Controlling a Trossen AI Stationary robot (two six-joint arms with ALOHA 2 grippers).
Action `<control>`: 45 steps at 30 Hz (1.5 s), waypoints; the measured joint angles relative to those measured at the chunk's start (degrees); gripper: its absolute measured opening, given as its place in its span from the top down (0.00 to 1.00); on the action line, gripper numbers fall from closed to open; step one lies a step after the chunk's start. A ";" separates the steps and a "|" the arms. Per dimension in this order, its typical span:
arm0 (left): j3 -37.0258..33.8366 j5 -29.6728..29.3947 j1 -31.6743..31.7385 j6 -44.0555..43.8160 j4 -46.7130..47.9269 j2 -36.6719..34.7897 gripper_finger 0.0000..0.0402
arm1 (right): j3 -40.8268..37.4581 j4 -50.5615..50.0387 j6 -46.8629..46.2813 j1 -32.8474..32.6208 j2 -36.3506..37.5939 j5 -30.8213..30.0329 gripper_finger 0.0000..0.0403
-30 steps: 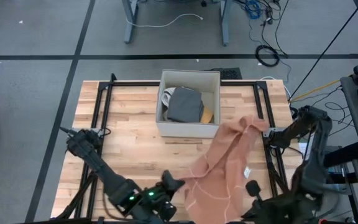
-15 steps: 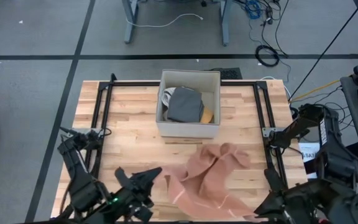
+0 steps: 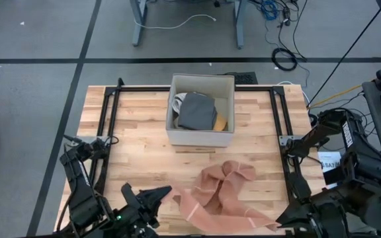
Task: Fold towel
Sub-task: Fold the brown towel with white checkered lines
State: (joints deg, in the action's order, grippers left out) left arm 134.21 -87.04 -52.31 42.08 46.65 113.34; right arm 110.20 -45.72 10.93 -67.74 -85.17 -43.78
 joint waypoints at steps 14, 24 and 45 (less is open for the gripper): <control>-0.05 11.93 4.54 -25.95 22.87 0.04 1.00 | -1.48 -40.32 -46.18 6.70 -0.02 0.13 1.00; -1.91 23.83 15.70 -56.53 43.47 -0.03 1.00 | -6.54 -44.21 -51.62 12.08 0.50 0.61 1.00; -27.74 40.05 31.85 -45.00 21.45 0.33 0.97 | -29.79 -39.58 -52.02 27.66 0.44 8.60 1.00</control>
State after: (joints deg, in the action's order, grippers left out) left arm 106.47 -46.99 -20.47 -2.92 68.10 113.67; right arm 80.41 -85.31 -41.09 -40.08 -84.73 -35.18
